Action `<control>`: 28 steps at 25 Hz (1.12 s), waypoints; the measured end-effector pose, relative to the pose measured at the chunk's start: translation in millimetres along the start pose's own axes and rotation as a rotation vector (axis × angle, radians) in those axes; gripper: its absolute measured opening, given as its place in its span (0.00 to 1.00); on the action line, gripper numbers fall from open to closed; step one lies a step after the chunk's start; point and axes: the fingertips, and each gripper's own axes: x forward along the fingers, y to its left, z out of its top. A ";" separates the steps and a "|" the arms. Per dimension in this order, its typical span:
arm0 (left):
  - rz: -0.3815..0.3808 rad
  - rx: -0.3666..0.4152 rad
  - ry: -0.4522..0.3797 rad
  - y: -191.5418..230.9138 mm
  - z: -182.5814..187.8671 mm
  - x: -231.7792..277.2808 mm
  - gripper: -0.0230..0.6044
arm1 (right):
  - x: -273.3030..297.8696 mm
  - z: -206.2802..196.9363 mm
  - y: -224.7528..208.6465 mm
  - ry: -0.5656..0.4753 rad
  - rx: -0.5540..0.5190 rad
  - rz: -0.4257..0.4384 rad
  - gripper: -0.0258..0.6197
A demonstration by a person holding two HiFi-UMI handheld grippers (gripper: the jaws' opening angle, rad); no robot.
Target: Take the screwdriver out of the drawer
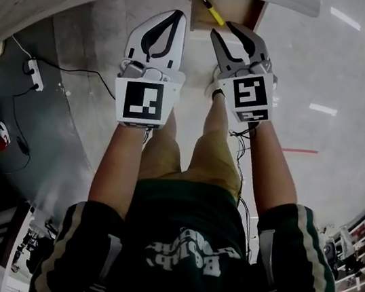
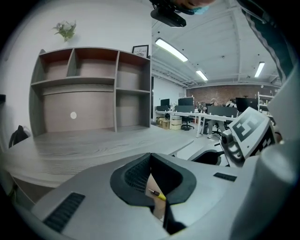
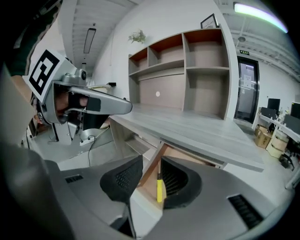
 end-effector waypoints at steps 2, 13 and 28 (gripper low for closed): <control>-0.009 0.003 -0.004 0.5 -7.9 8.4 0.07 | 14.8 -9.6 -3.5 0.016 -0.004 -0.016 0.24; 0.008 -0.033 0.003 12.2 -43.5 27.4 0.07 | 84.9 -66.4 -10.7 0.143 -0.053 -0.059 0.28; -0.023 -0.038 0.022 35.2 -69.1 26.2 0.07 | 145.5 -121.8 -16.6 0.319 -0.059 -0.191 0.28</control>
